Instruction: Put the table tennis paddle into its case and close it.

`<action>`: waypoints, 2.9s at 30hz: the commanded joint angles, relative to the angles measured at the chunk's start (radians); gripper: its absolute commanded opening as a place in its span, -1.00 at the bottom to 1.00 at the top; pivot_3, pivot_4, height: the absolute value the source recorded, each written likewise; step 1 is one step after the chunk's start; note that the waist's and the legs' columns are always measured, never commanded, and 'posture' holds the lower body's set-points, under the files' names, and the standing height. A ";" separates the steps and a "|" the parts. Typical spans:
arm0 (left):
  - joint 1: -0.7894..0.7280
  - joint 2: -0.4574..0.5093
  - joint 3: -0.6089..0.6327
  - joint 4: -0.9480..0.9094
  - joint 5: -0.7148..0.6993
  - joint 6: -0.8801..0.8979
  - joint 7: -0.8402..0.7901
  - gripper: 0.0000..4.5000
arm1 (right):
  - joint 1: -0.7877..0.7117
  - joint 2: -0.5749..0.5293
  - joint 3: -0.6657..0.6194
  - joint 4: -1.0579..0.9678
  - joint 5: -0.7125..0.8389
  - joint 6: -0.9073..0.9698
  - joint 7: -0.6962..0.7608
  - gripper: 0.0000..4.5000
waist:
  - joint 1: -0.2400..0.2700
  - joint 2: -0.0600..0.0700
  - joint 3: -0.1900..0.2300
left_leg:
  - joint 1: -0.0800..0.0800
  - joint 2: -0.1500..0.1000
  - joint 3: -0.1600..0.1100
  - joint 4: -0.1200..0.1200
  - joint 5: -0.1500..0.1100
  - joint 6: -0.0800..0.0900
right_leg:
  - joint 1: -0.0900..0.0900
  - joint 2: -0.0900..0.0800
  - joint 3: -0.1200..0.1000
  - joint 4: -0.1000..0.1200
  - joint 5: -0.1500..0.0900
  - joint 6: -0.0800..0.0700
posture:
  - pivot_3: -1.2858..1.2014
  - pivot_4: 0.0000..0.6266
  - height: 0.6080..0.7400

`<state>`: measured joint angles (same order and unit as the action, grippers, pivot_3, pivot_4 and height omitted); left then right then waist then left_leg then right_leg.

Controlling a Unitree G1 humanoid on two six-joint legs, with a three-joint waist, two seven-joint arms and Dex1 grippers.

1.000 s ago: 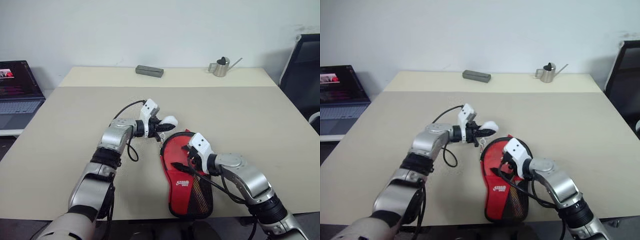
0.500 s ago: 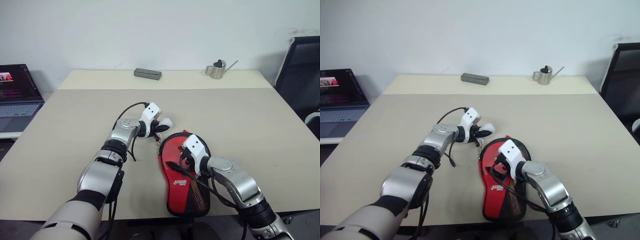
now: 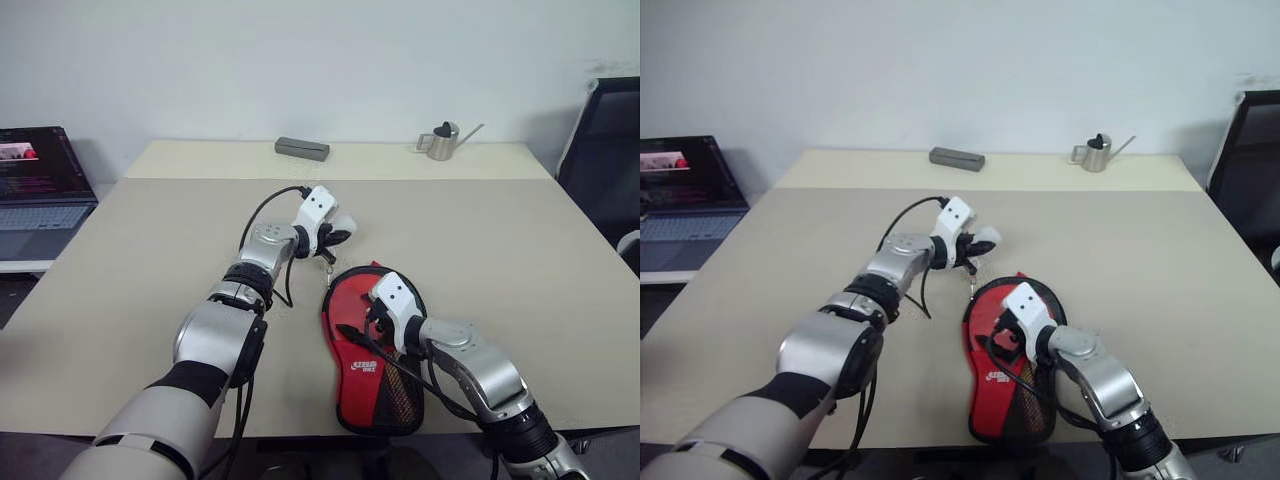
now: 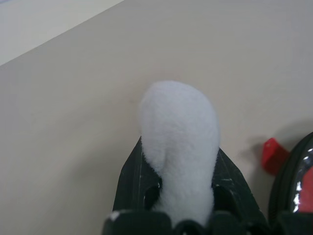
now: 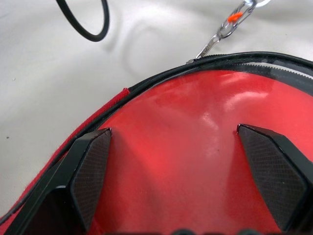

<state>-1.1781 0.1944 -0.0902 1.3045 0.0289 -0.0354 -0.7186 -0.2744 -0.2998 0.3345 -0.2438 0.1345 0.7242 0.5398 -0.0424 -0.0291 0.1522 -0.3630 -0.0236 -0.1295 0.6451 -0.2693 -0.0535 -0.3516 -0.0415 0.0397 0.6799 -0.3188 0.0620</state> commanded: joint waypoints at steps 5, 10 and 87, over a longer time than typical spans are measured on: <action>-0.047 -0.041 -0.001 0.027 0.079 -0.042 0.129 -0.79 | 0.121 -0.051 0.016 0.040 0.001 0.140 -0.013 1.00 | 0.015 0.000 0.000 | -0.001 -0.001 0.000 0.000 0.000 0.000 | 0.000 -0.001 -0.001 -0.002 0.000 0.000 | 0.03 -0.52 1.00; -0.052 -0.084 -0.007 0.044 0.127 -0.055 0.194 -0.79 | 0.184 -0.054 0.008 -0.051 0.012 0.193 -0.044 1.00 | 0.016 0.000 0.000 | -0.002 -0.002 0.000 -0.001 0.000 0.000 | 0.000 -0.002 0.000 -0.003 -0.001 0.001 | 0.03 -0.52 1.00; -0.177 -0.140 0.138 0.032 0.145 -0.057 0.302 0.78 | 0.178 -0.018 -0.018 -0.110 0.077 0.261 -0.164 1.00 | -0.009 -0.003 0.002 | 0.001 -0.014 -0.003 -0.009 0.000 -0.001 | 0.000 -0.013 -0.001 -0.003 -0.006 0.010 | 0.03 -0.52 1.00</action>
<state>-1.3141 0.0332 0.0139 1.3816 0.2151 -0.0736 -0.4071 -0.1368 -0.2972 0.2955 -0.5022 0.2213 0.9310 0.3740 -0.0510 -0.0326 0.1545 -0.3623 -0.0377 -0.1329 0.6365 -0.2692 -0.0545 -0.3517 -0.0549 0.0388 0.6772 -0.3246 0.0719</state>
